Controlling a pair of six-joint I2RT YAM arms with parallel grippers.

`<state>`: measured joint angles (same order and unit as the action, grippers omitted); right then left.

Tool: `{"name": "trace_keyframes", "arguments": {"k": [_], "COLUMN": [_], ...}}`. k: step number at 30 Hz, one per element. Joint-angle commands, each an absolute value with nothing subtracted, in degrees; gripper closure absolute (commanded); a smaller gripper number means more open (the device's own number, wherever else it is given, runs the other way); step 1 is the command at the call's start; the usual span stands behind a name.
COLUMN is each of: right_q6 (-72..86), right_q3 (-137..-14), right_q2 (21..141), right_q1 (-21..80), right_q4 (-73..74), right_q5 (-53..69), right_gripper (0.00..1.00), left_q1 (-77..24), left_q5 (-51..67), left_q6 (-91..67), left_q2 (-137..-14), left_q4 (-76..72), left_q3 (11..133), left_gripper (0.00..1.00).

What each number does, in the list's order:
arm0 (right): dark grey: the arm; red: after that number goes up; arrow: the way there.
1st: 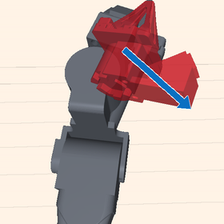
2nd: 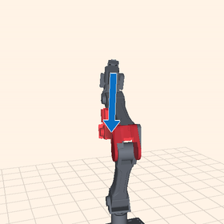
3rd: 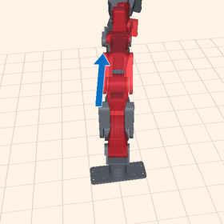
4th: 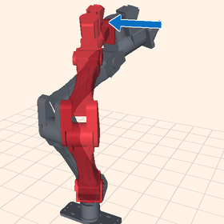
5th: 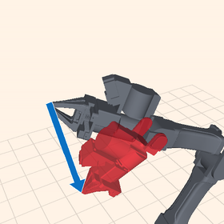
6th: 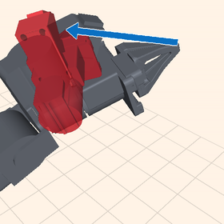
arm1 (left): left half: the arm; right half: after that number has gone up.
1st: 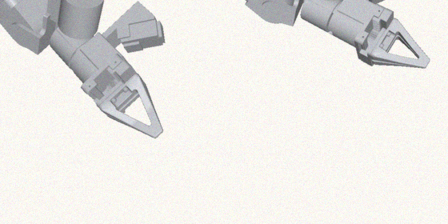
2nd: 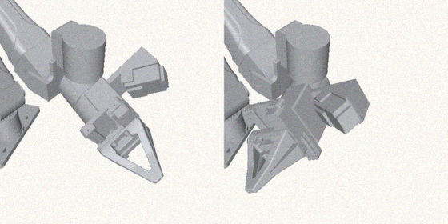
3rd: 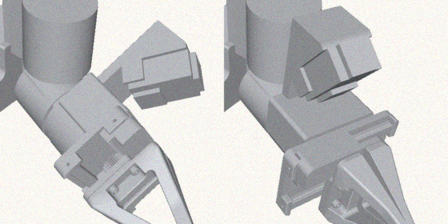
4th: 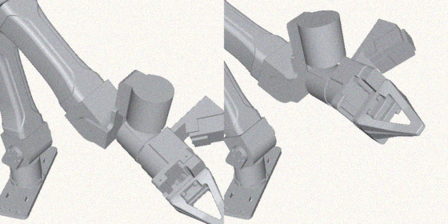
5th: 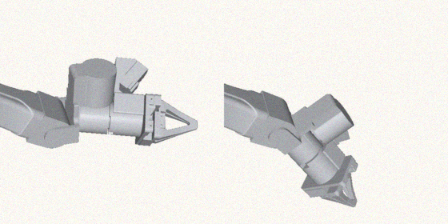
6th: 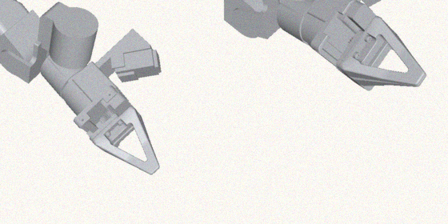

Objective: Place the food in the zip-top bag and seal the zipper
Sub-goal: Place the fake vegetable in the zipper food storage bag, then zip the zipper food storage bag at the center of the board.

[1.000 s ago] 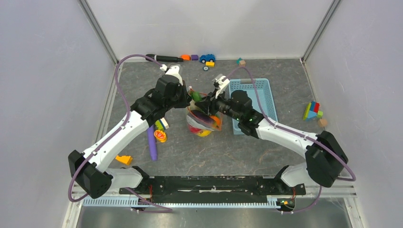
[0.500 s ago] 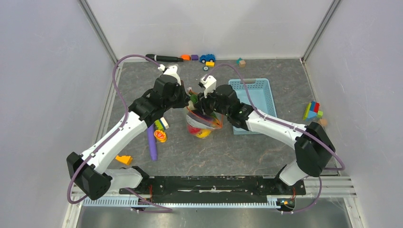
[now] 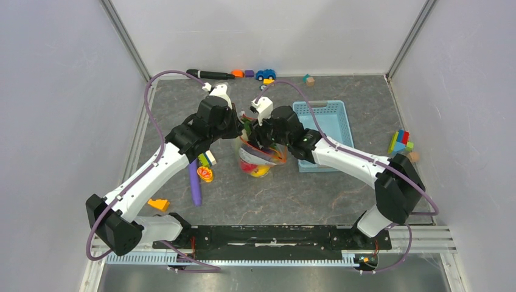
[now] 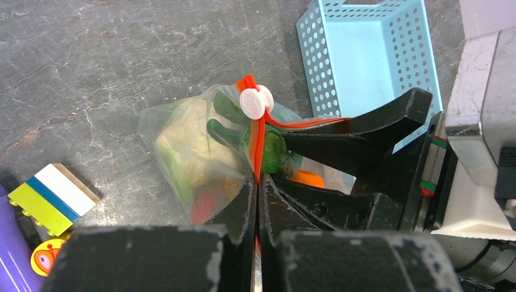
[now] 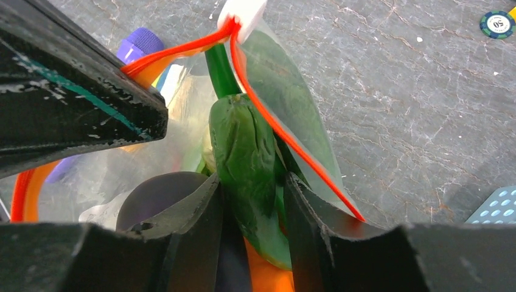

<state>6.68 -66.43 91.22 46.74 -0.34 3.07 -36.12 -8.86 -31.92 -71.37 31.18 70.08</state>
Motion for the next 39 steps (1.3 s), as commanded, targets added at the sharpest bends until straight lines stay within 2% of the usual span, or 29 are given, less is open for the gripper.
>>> {"name": "trace_keyframes", "arguments": {"k": [1, 11, 22, 24, 26, 35, 39], "right_q6": [4.0, 1.7, -3.8, -2.8, -2.0, -1.9, -0.7], "right_q3": [-69.5, -73.3, -73.2, -72.5, -71.4, -68.8, -68.9], "right_q2": [88.6, 85.6, 81.7, 80.5, 79.6, 80.6, 82.6], "right_q1": [46.6, 46.6, 45.9, 44.2, 42.1, 34.3, 32.6], "right_q4": [2.2, 4.3, 3.5, 3.7, 4.0, 8.0, 7.9], "right_q5": [6.6, 7.8, 8.1, 8.2, 9.2, 22.8, 29.0], "right_gripper": [0.53, 0.34, 0.22, 0.23, 0.30, 0.30, 0.37], "left_q1": [-36.4, -36.4, -36.4, -36.4, -36.4, -36.4, -36.4], "left_q5": [-9.1, -8.8, -8.4, -8.3, -8.8, -9.3, -9.9], "left_q6": [-34.0, -33.7, -33.5, -33.5, -33.8, -34.5, -35.2], "left_q2": [-71.6, -71.5, -71.3, -71.1, -70.9, -70.8, -71.1], "left_q4": [27.9, 27.9, 27.9, 27.8, 27.8, 27.4, 27.4], "left_q3": [71.1, 70.7, 70.4, 70.2, 70.0, 69.6, 69.9], "left_gripper": [0.98, 0.98, 0.98, 0.98, 0.98, 0.98, 0.98]}}
